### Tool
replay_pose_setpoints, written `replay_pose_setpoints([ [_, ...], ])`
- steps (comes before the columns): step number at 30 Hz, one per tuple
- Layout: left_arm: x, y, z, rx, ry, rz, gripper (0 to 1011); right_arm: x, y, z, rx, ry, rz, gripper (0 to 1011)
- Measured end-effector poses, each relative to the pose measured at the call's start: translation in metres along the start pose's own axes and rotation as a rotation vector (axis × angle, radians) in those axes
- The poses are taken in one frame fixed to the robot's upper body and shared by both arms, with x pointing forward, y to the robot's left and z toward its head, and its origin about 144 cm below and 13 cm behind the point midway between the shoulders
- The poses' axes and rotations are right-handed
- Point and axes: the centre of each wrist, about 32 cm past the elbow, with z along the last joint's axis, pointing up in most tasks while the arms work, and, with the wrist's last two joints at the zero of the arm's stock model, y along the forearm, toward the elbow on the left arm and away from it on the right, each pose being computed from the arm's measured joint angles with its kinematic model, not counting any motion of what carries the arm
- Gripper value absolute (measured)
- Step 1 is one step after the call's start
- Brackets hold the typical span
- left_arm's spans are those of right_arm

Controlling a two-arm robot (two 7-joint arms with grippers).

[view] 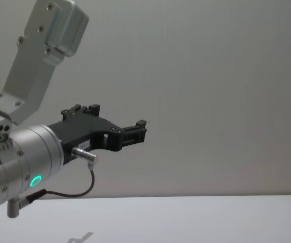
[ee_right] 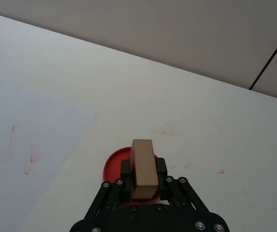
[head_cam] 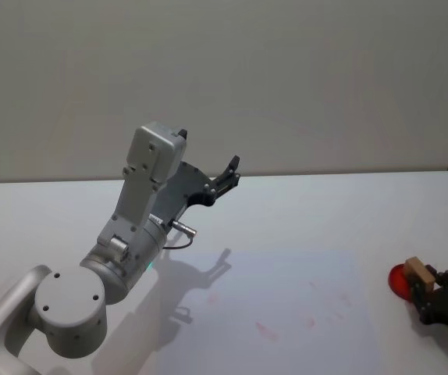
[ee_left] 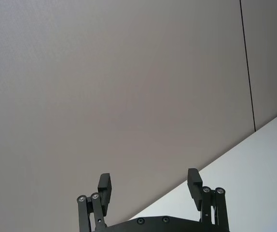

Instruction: Use the one hand to pick up the stamp and affix it onto the A4 paper.

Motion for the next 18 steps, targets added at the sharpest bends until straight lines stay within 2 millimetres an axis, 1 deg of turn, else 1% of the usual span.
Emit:
replay_pose_setpoints([
  [2,0.0000,0.0000,0.0000,0.000,0.000,0.000,1000,0.0000,0.0000,-0.0003,-0.001,-0.001,-0.001,275],
  [4,0.0000,0.0000,0.0000,0.000,0.000,0.000,1001,0.0001,0.0000,-0.0009,-0.002,-0.002,-0.004,225],
  [18,0.0000,0.0000,0.0000,0.000,0.000,0.000,1001,0.0000,0.0008,-0.0032,-0.009,-0.004,-0.015,220],
])
